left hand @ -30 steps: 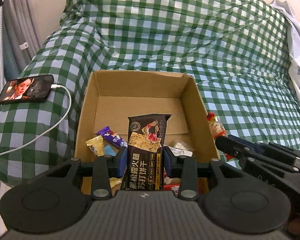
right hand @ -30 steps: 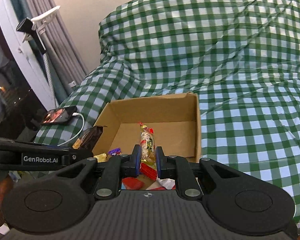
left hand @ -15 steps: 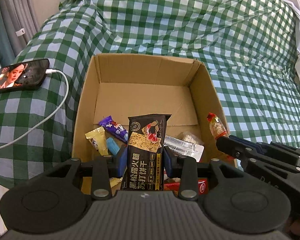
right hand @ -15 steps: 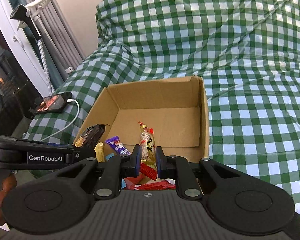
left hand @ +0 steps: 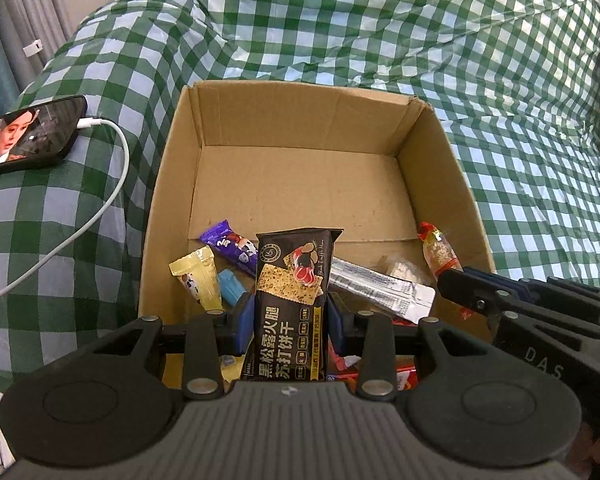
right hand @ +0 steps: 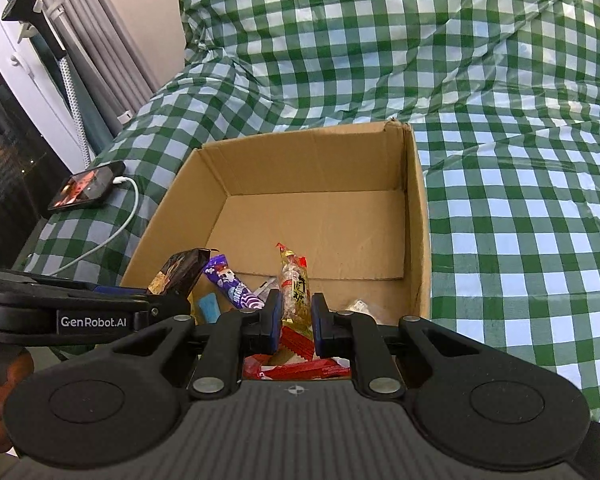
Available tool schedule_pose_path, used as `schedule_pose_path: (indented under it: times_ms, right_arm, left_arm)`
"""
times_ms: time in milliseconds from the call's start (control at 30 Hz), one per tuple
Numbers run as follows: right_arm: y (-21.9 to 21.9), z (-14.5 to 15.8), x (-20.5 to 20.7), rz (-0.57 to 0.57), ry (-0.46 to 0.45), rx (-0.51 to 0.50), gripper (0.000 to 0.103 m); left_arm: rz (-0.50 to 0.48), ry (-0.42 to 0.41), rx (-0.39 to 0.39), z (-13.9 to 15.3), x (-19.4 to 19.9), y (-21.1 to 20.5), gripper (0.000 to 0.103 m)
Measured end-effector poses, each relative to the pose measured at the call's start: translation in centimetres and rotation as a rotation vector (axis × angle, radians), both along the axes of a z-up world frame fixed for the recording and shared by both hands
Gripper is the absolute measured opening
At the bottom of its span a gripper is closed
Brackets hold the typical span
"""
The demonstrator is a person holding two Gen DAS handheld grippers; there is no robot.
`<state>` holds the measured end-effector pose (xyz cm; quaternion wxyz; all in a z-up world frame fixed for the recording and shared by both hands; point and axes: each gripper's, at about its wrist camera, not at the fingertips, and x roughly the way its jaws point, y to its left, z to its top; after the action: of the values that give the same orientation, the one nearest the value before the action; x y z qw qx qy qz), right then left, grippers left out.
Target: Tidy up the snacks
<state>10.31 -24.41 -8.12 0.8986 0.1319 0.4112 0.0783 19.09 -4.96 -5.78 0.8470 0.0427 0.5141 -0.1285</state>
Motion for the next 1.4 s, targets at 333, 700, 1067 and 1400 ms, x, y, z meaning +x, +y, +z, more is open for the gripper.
schedule_pose_path:
  times_ms: [333,700,1067,1400]
  right_arm:
    - [-0.5,-0.8,1.9,-0.053,0.074,0.081,0.064]
    - [0.3,-0.6,-2.2,-0.054,0.109,0.018,0.084]
    - [1.9,1.8,-7.9,-0.051,0.036,-0.069,0.087]
    - [2.5,3.5,-13.0,-0.054,-0.071,-0.172,0.093]
  left_arm:
    - [0.026,-0.035,0.086,-1.1,0.7,1.4,0.103]
    - [0.056,-0.089,0.103,1.0,-3.8,2.5,0.103]
    - [0.101,-0.149,0.107,3.6,-9.7,2.7,0.103]
    - [0.062,-0.221,0.189,4.9,-15.1,2.0,0.103]
